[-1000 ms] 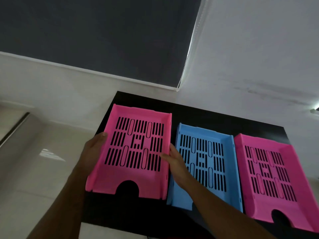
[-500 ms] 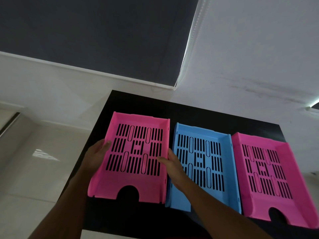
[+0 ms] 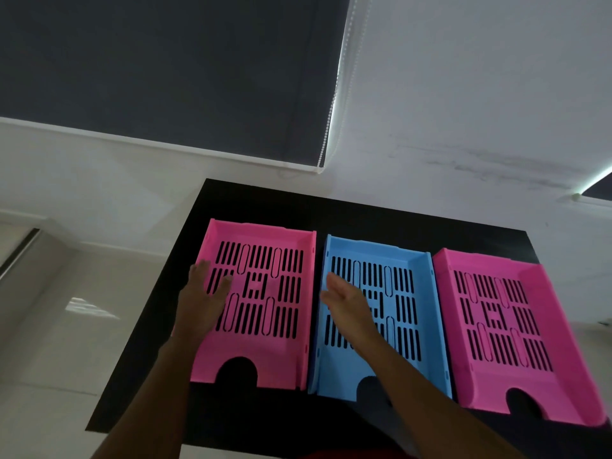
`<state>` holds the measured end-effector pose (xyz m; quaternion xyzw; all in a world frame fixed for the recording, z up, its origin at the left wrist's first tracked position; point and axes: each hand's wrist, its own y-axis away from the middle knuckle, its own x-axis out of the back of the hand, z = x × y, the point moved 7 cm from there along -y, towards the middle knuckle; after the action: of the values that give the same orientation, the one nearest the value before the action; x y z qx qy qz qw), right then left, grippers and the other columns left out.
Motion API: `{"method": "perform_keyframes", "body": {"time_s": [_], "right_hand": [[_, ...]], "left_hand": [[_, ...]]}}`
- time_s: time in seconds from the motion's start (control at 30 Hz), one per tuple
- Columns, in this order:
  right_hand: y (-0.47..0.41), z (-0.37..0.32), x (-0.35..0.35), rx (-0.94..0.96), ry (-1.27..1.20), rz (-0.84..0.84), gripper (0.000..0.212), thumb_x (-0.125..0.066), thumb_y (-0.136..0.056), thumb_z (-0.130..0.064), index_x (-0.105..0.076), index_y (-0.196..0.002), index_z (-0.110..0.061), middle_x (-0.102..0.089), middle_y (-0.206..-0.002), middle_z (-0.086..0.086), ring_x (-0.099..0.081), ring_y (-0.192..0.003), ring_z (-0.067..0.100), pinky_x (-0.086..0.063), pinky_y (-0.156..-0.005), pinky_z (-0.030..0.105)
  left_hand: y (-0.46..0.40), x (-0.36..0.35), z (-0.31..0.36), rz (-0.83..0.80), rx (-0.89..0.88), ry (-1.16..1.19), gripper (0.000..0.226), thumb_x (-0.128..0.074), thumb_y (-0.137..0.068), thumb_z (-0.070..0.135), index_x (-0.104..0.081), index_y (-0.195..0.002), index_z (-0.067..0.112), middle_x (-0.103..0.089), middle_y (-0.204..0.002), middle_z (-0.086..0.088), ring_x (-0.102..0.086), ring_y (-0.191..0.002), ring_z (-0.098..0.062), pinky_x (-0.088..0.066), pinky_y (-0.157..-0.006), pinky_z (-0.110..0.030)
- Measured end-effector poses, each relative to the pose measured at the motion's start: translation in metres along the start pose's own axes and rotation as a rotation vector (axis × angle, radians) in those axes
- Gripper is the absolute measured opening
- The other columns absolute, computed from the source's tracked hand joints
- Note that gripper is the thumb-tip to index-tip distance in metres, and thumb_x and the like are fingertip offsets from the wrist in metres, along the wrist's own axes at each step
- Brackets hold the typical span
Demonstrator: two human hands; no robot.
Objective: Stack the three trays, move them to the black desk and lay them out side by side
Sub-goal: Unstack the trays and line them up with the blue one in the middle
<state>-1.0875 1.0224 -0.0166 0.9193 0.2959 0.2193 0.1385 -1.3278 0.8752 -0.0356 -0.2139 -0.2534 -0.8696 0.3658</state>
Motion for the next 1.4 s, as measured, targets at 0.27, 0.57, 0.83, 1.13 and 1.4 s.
{"method": "perform_keyframes", "body": {"time_s": [0.27, 0.57, 0.83, 1.13, 1.4], "right_hand": [[0.025, 0.062, 0.134, -0.030, 0.118, 0.435, 0.036, -0.055, -0.097, -0.012, -0.058, -0.133, -0.014, -0.062, -0.132, 0.002, -0.060, -0.112, 0.013, -0.047, -0.099, 0.028], [0.051, 0.157, 0.191, -0.229, 0.308, 0.419, 0.091, -0.066, -0.090, -0.035, -0.009, -0.157, -0.013, -0.007, -0.166, 0.008, -0.011, -0.151, 0.030, -0.017, -0.120, 0.050], [0.054, 0.166, 0.190, -0.084, 0.290, 0.354, 0.072, -0.053, -0.099, -0.026, -0.011, -0.157, -0.012, -0.017, -0.165, 0.006, -0.018, -0.150, 0.024, -0.017, -0.120, 0.039], [0.059, 0.172, 0.199, -0.050, 0.270, 0.366, 0.044, -0.050, -0.100, -0.016, -0.042, -0.144, -0.015, -0.047, -0.062, 0.000, -0.043, -0.047, 0.004, -0.045, -0.043, 0.014], [0.060, 0.169, 0.202, -0.036, 0.279, 0.399, 0.043, -0.052, -0.099, -0.014, -0.047, -0.142, -0.012, -0.044, -0.057, -0.003, -0.040, -0.044, 0.003, -0.040, -0.040, 0.012]], "left_hand": [[0.056, -0.115, 0.057, -0.256, -0.118, -0.036, 0.077, -0.054, -0.096, 0.042, -0.014, -0.158, 0.020, -0.021, -0.165, -0.007, -0.025, -0.149, -0.029, -0.021, -0.117, -0.044], [0.087, -0.180, 0.050, -0.383, -0.047, -0.083, 0.077, -0.048, -0.101, 0.023, 0.003, -0.158, 0.021, -0.064, -0.124, -0.024, -0.070, -0.095, -0.024, -0.055, -0.083, -0.034], [0.096, -0.195, 0.054, -0.424, -0.097, -0.137, 0.072, -0.041, -0.102, 0.018, 0.005, -0.157, 0.021, -0.046, -0.141, -0.037, -0.064, -0.110, -0.043, -0.053, -0.097, -0.047], [0.103, -0.209, 0.055, -0.418, -0.098, -0.126, 0.071, -0.040, -0.103, 0.017, 0.006, -0.156, 0.028, -0.029, -0.159, -0.022, -0.052, -0.131, -0.036, -0.039, -0.112, -0.049], [0.100, -0.215, 0.046, -0.445, -0.162, -0.140, 0.083, -0.048, -0.100, 0.023, 0.014, -0.155, 0.025, -0.003, -0.166, -0.005, -0.018, -0.150, -0.030, -0.016, -0.119, -0.045]]}}
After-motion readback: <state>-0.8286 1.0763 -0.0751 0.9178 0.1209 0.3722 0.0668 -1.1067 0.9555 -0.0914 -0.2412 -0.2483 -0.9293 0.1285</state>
